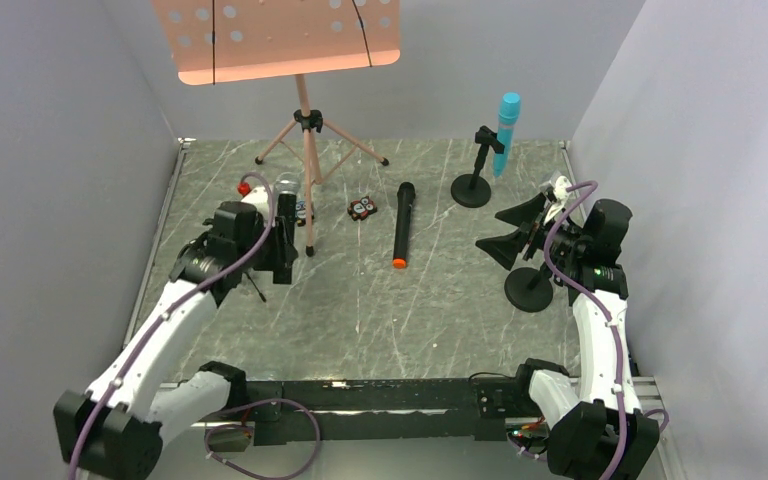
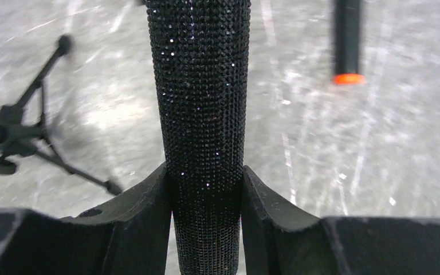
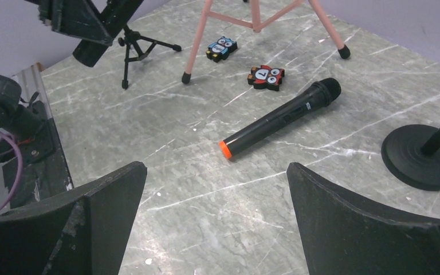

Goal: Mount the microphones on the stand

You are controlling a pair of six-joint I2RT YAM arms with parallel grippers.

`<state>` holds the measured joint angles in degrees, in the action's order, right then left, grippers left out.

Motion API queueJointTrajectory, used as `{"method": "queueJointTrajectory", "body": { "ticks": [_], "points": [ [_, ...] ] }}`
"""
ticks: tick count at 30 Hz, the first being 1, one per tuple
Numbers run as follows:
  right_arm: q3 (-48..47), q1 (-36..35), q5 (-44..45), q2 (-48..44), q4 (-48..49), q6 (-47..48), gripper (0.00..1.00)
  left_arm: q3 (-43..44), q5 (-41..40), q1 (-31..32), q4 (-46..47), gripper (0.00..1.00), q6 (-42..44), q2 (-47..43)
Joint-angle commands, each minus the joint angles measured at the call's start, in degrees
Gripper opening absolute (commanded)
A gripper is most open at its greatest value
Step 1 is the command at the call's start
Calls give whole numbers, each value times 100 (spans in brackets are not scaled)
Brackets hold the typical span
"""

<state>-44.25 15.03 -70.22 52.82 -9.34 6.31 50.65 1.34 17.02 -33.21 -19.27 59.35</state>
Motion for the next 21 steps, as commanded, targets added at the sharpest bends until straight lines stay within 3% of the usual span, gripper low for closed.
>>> {"method": "queueJointTrajectory", "body": {
  "ticks": [1,5,9,21],
  "points": [
    [105,33,-421,-1,428,-195,100,-290,1233,465,849,0,374,-777],
    [219,25,-715,3,805,-523,100,-460,1438,1324,1657,0,445,-1016],
    [431,7,-986,30,1619,-1320,100,-346,1321,2329,2507,0,383,-706],
    [992,-327,-685,180,3857,-3567,100,1230,1081,3797,4061,0,335,1729]
  ]
}}
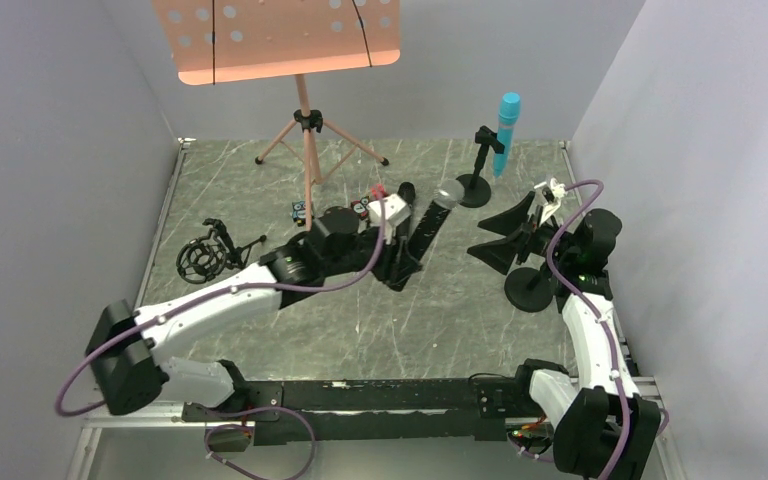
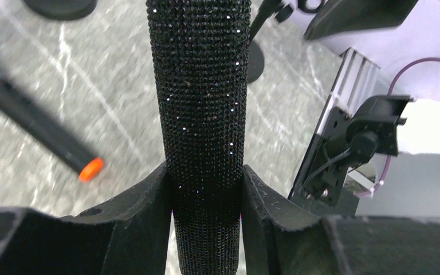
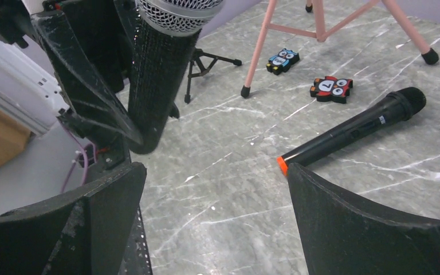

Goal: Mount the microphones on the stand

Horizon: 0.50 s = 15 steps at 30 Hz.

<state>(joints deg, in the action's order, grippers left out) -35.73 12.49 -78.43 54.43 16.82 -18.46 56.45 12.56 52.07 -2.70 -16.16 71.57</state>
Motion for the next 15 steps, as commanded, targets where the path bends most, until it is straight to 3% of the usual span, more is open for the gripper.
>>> {"method": "queueJointTrajectory", "body": {
  "ticks": [1,8,15],
  "points": [
    [177,-79,245,27,1370,-1271,100,765,-42,360,1066,0,19,654],
    [331,-146,609,45,1990,-2280,99,1295,29,558,1251,0,-42,1371],
    [363,-247,777,72,2146,-2696,99,1516,178,657,1272,0,-91,1695]
  ]
}}
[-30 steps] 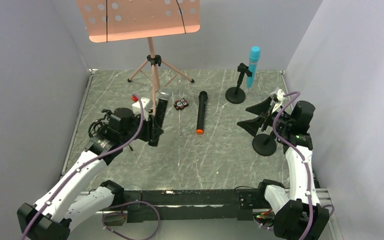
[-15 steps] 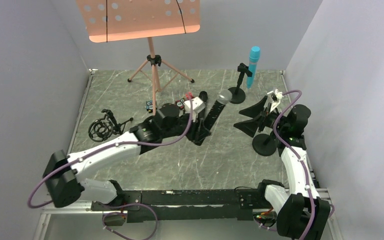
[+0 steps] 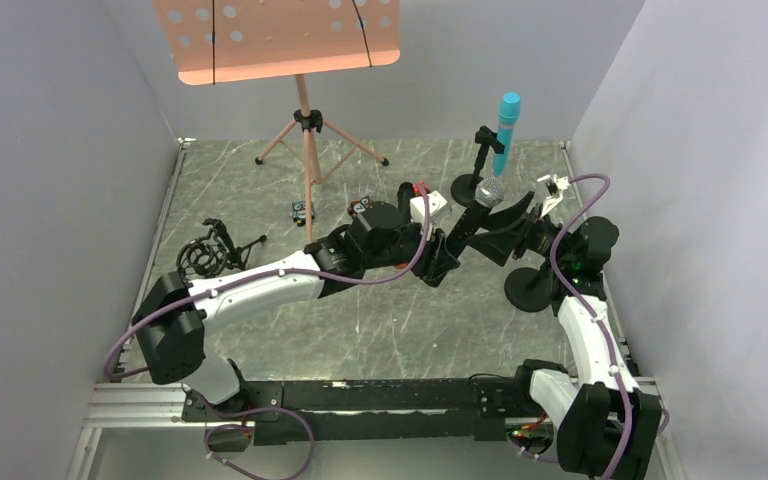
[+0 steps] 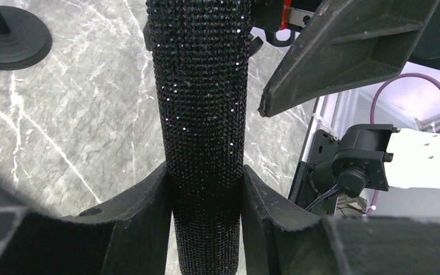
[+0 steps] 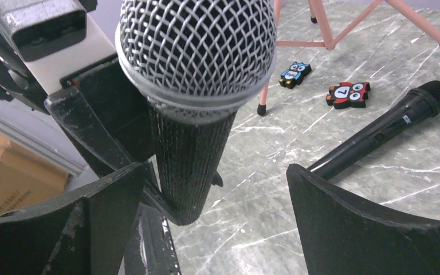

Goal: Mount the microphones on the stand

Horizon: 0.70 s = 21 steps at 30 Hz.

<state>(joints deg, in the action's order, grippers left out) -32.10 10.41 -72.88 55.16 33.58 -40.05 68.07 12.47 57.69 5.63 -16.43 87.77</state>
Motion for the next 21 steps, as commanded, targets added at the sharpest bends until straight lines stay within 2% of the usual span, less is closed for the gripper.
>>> {"method": "queueJointTrajectory", "body": {
  "ticks": [1,6,13,15,18,21],
  "points": [
    [-6,-43,261,23,480,-637,99,364,209,109,431,0,-63,100],
    [97,-48,416,84,892,-1275,95,402,336,166,473,0,-80,249],
    [205,-149,488,79,1141,-1520,79,556,359,190,453,0,-81,445],
    [204,-183,492,100,1141,-1546,68,613,370,190,419,0,-80,494],
    [213,-226,520,114,1150,-1602,44,669,364,190,381,0,-80,549],
    [211,-255,512,118,1161,-1593,28,688,327,190,335,0,-112,566]
  ]
}}
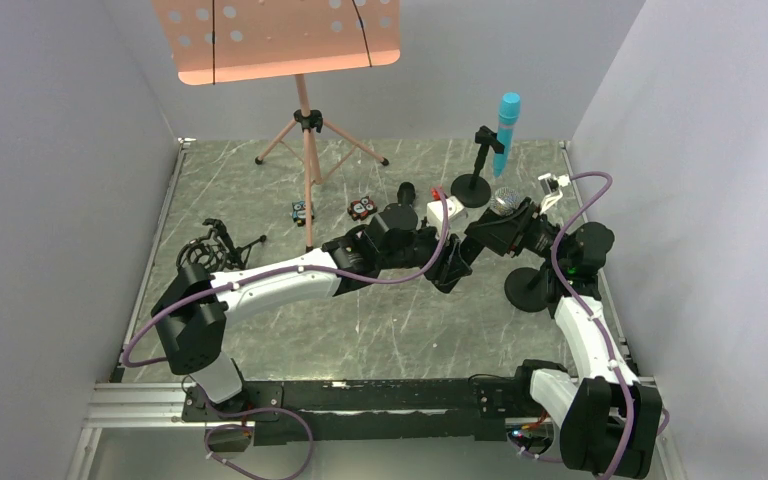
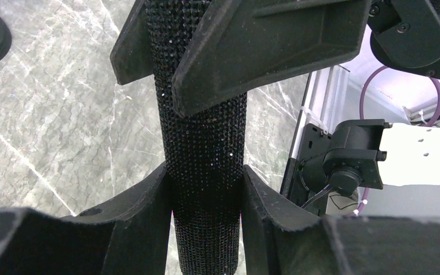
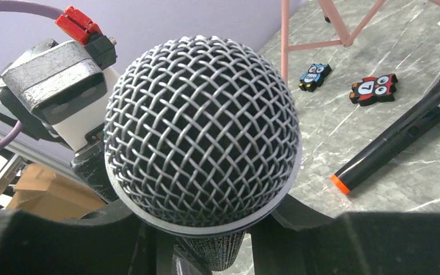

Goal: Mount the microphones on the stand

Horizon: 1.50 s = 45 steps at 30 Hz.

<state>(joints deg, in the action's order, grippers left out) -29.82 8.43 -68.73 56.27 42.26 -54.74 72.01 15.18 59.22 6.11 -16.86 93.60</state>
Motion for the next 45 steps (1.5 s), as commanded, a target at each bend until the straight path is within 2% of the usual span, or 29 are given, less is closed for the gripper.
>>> {"method": "queueJointTrajectory", "body": {
  "ticks": [1,3,6,7,9,11,15,20,25,27,32,35,38,42,45],
  "points": [
    [-28,-60,89,11,308,-125,21,292,28,37,242,1,-91,-24],
    [-40,-60,66,13,330,-98,14,257,-47,32,180,21,-133,-67],
    [-71,-59,48,-29,289,-4,9,93,-247,15,62,61,-150,-290],
    [-84,-60,40,-51,238,55,8,5,-334,7,5,71,-141,-424],
    [-111,-60,31,-115,141,169,8,-261,-433,-38,-95,84,-60,-735],
    [-124,-60,2,-177,123,236,7,-564,-547,-102,-249,92,42,-1107],
    [-138,-65,-13,-237,98,304,7,-1148,-904,-207,-868,97,298,-1941],
    [-156,-60,-22,-286,-5,449,7,-1628,-1599,-219,-1772,98,462,-3187],
    [-213,-60,-11,-329,-319,724,7,-1796,-2878,-409,-3006,99,349,-4571],
    [-221,-60,-12,-327,-339,747,7,-1739,-3106,-838,-3497,99,235,-5018],
    [-267,-60,7,-339,-594,1012,7,-1364,-2660,-2529,-4369,99,260,-5451],
    [-268,-60,21,-328,-678,1108,7,-909,-2711,-3316,-4904,99,463,-5180],
    [-278,-60,29,-294,-758,1202,7,-698,-2701,-4117,-5018,99,754,-4921],
    [-280,-60,50,-258,-869,1315,7,-641,-1998,-5284,-4998,99,926,-4570],
    [-290,-59,60,-232,-920,1375,7,-668,-1843,-5686,-5095,93,1007,-4254]
  ]
}}
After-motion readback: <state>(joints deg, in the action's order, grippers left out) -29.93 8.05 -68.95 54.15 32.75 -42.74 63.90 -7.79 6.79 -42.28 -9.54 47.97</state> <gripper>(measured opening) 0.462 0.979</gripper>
